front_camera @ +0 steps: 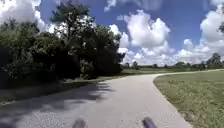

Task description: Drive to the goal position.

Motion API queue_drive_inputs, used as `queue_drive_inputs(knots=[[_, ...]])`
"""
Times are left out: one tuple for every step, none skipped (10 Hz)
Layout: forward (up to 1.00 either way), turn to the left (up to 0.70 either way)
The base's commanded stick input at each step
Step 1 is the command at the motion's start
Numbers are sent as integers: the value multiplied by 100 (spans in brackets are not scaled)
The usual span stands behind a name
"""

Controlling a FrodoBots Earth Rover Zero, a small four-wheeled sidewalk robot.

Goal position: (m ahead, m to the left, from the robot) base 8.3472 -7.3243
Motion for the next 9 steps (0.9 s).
queue_drive_inputs(knots=[[70, 0], [70, 0], [70, 0], [70, 0], [70, 0], [70, 0], [70, 0], [70, 0], [70, 0]])
